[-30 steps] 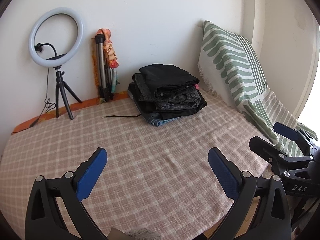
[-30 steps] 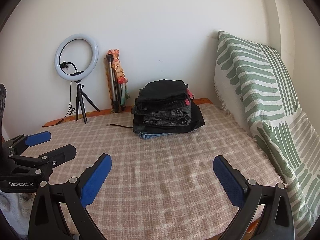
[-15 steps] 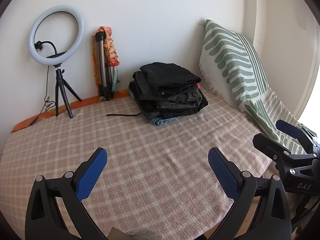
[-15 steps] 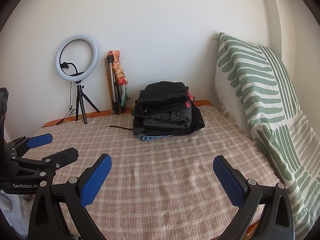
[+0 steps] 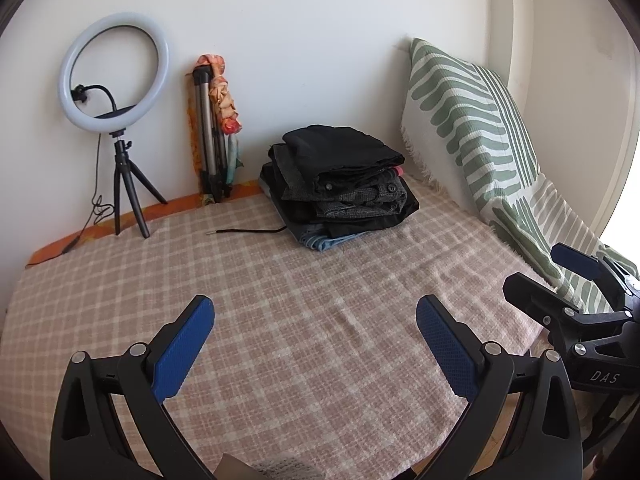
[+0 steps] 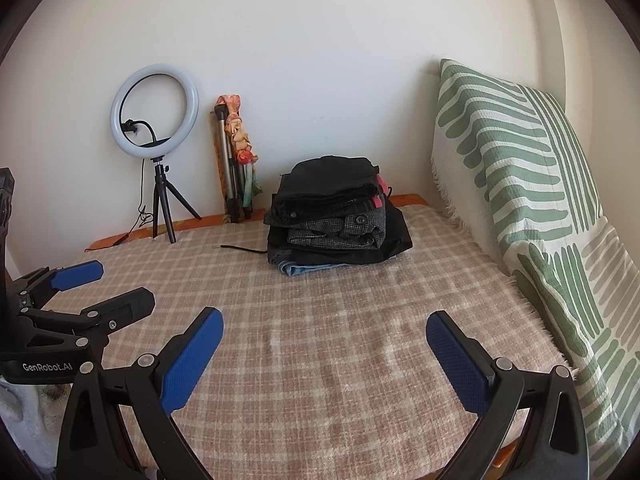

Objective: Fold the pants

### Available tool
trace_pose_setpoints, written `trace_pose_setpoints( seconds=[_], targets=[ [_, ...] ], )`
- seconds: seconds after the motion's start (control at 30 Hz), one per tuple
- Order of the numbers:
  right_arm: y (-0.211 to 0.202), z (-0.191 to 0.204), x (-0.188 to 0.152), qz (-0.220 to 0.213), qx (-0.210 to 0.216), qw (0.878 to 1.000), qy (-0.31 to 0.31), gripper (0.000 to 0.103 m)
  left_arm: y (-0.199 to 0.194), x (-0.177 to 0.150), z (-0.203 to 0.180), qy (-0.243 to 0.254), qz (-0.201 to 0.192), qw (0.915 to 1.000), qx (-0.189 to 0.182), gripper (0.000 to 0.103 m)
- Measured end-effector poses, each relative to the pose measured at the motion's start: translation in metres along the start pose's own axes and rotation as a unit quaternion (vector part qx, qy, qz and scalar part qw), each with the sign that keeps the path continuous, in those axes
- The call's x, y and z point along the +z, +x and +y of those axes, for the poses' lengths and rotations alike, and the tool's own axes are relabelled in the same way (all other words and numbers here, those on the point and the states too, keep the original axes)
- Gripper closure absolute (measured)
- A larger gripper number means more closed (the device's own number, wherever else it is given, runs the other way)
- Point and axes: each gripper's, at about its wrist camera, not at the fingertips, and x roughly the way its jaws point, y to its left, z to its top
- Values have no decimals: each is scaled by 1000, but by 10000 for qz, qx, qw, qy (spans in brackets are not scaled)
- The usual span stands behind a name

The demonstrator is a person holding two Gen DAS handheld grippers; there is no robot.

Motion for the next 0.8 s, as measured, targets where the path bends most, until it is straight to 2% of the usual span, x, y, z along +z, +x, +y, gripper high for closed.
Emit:
trace_pose_setpoints(
  seconds=[0.8],
  targets=[
    [8, -4, -7, 145, 54, 9998, 105, 0, 3, -1, -3, 84, -6, 10000, 5, 2]
  ],
)
